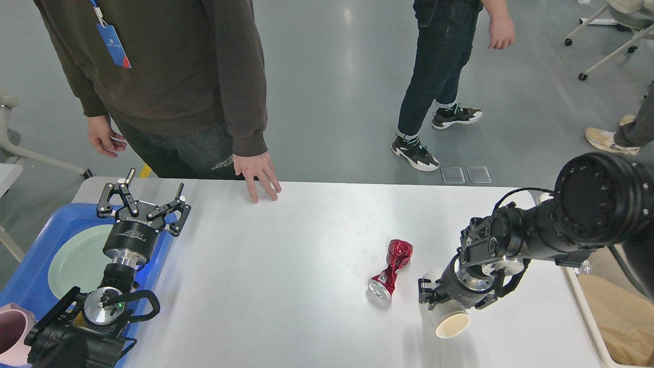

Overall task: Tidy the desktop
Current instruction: 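Grasp the cup, lift it and release it into the white bin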

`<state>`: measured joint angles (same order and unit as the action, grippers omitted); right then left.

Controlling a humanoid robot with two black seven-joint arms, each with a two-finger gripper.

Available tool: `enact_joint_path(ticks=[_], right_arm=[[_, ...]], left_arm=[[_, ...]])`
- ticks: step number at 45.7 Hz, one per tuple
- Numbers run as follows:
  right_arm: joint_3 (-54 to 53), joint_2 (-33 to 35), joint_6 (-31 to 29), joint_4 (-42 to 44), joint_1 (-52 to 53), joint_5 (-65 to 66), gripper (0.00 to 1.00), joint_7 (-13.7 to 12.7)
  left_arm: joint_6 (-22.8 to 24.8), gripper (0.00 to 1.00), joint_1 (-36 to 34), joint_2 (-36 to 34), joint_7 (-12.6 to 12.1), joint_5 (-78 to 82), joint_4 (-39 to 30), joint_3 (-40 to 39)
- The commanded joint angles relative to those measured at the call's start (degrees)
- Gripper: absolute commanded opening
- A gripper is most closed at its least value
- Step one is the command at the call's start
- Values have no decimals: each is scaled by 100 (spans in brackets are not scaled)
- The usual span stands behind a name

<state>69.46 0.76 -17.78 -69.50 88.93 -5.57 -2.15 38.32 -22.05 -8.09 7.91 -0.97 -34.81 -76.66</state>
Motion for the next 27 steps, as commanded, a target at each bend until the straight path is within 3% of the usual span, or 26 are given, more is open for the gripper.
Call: enact_joint_path(ticks=[1, 12, 19, 27], right_arm=[[76, 240, -462, -932, 1352, -523, 0, -5], [621, 591, -2008, -2234, 4480, -761, 0, -5], [858, 820, -3266, -2375, 5537, -752, 0, -5], [1148, 908, -3390, -2648, 5987, -717, 0, -5]], left_arm=[[0, 96, -1, 0, 0, 1, 0, 2], [0, 96, -1, 0, 0, 1, 0, 2], [0, 96, 8, 0, 8, 1, 9, 2], [0, 96, 8, 0, 9, 1, 9, 2]])
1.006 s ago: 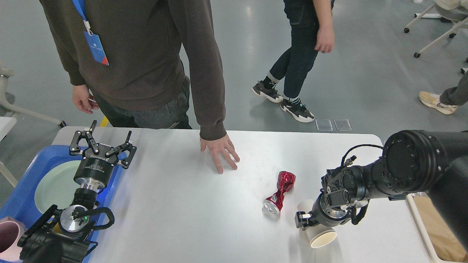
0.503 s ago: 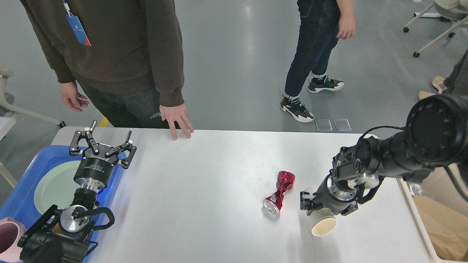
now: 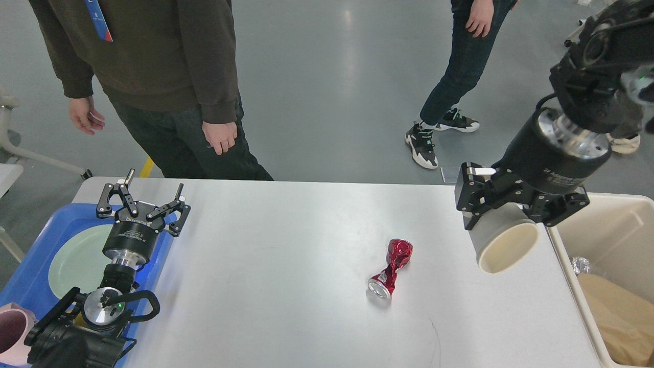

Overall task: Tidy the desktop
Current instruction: 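Grasp the cup, lift it and release it into the white bin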

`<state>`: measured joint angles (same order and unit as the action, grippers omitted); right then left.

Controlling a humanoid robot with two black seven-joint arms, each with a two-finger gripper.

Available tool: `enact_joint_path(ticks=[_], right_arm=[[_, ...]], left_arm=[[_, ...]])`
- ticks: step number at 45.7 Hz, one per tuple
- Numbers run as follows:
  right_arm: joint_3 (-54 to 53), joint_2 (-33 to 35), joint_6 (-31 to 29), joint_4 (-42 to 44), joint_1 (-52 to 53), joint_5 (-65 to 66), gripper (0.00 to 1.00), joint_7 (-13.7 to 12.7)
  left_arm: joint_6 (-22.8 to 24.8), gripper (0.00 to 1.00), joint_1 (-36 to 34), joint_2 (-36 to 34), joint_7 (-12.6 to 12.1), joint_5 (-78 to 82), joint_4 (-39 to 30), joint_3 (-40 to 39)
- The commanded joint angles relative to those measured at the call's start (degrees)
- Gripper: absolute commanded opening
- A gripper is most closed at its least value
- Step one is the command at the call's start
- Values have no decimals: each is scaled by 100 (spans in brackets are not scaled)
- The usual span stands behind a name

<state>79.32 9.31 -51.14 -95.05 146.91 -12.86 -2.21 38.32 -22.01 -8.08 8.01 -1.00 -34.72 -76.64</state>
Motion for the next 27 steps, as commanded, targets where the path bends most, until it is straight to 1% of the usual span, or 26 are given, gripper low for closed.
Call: enact_joint_path(ticks=[1, 8, 13, 16, 19, 23, 27], right_arm=[[215, 80, -19, -92, 189, 11, 0, 10], [724, 299, 402, -40, 162, 2, 0, 10], [1436, 606, 1069, 145, -144, 55, 0, 10], [1805, 1028, 1448, 390, -513, 81, 0, 1], [1982, 1607, 1703, 829, -944, 230, 0, 1], [1956, 2635, 1897, 1611, -1681, 748, 0, 1], [1719, 3164, 2186, 2577, -2630, 925, 0, 1]], left_arm=[[0, 96, -5, 0, -1, 3, 0, 0], [0, 96, 4, 0, -1, 3, 0, 0], [0, 96, -5, 0, -1, -6, 0, 0], [0, 96, 4, 0, -1, 3, 0, 0], [0, 96, 4, 0, -1, 3, 0, 0], [0, 96, 4, 0, 8, 3, 0, 0], [0, 96, -5, 0, 8, 3, 0, 0]])
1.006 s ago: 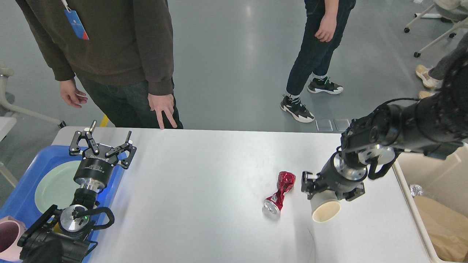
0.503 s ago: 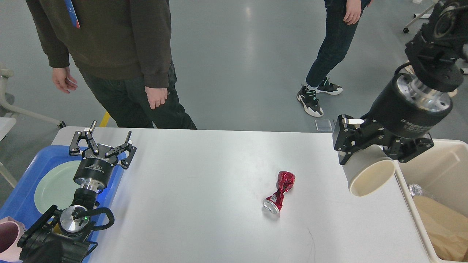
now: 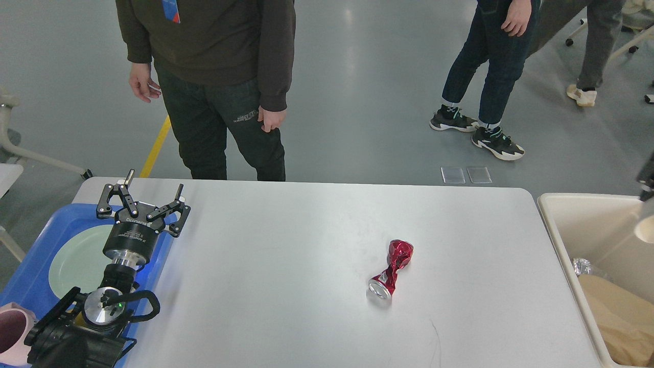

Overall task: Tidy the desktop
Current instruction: 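Grasp the cup, lift it and release it into the white bin, then raise the right gripper out of the white bin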

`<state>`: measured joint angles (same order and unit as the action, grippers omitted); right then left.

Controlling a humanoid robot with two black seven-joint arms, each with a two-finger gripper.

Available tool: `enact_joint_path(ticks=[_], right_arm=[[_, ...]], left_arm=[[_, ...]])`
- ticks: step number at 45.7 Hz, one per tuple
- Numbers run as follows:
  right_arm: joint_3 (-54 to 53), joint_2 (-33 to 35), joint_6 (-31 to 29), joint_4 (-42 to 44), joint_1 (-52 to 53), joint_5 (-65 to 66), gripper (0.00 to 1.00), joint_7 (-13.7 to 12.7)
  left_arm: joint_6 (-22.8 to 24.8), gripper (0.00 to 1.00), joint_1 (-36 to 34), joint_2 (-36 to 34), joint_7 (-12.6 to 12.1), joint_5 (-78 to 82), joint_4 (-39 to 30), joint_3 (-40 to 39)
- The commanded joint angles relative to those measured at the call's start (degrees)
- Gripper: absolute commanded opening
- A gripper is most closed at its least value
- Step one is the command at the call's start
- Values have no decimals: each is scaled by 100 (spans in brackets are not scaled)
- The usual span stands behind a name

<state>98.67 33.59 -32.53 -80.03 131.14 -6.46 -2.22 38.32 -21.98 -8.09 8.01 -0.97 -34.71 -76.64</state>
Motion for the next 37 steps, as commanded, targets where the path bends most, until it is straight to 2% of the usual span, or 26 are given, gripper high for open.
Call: enact_joint_path(ticks=[1, 8, 14, 20, 26, 32, 37], right_arm=[[-443, 876, 622, 1495, -1717, 277, 0, 2], [-1691, 1088, 1907, 2938, -4524, 259, 0, 2], [-3053, 940, 2093, 4502, -6563, 189, 0, 2], [-4319, 158, 2093, 6400, -8558, 163, 0, 2], [-5102, -984, 2163, 8651, -10195, 163, 0, 2], [-5182, -1311, 2558, 8864, -10521, 163, 0, -33], [-5182, -1372, 2594, 8855, -10548, 163, 0, -104]], left_arm=[[0, 96, 1, 1, 8, 0, 0, 0], [0, 96, -8, 1, 8, 0, 0, 0], [0, 96, -8, 1, 8, 0, 0, 0], [0, 96, 1, 1, 8, 0, 0, 0], [0, 96, 1, 1, 8, 0, 0, 0], [0, 96, 1, 1, 8, 0, 0, 0], [0, 96, -8, 1, 8, -9, 0, 0]])
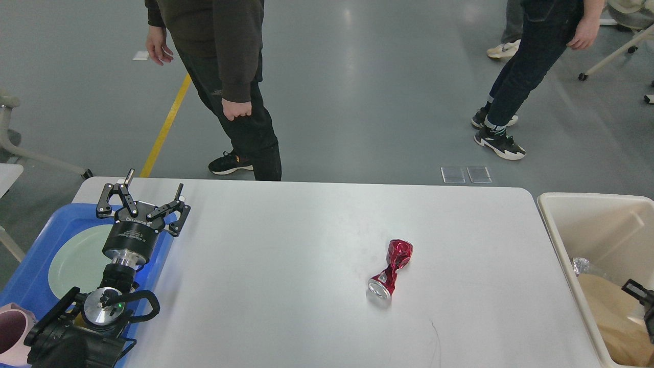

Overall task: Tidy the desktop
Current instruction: 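Raise the right gripper out of the white bin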

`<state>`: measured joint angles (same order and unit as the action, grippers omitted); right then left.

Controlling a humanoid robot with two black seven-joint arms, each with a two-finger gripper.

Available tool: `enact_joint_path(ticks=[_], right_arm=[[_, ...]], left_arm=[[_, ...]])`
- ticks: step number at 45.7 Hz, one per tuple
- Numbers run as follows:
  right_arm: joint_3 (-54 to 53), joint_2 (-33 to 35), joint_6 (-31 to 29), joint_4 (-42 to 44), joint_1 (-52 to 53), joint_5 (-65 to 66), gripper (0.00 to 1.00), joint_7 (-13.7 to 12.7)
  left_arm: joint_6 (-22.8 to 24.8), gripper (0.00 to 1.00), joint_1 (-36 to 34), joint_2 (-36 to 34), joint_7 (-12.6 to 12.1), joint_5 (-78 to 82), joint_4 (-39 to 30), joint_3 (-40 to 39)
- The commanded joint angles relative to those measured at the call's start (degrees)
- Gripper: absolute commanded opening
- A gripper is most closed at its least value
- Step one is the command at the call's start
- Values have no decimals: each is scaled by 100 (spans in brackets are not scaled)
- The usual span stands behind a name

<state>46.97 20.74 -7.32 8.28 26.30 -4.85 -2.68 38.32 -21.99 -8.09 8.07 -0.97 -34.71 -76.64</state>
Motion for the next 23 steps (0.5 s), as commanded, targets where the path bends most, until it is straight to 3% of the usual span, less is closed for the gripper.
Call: enact_joint_path(ticks=[1, 11, 14, 17, 20, 23], right_arm=[[-4, -88, 72, 24, -72, 1, 0, -58], [23, -105, 125, 24, -90, 1, 2, -58], [31, -105, 213, 24, -90, 1, 44, -58], [23, -105, 441, 24, -98, 1, 74, -40], [40, -114, 617, 24, -151, 1, 94, -40], [49, -114, 688, 24, -169, 1, 99, -40]], left_arm=[[0, 96, -7, 0, 1, -9, 0, 0], [0, 96, -7, 0, 1, 0, 0, 0], [0, 96, 2, 0, 1, 0, 0, 0], [0, 96, -7, 0, 1, 0, 0, 0], [0, 96, -7, 0, 1, 0, 0, -9], [0, 96, 2, 0, 1, 0, 0, 0]])
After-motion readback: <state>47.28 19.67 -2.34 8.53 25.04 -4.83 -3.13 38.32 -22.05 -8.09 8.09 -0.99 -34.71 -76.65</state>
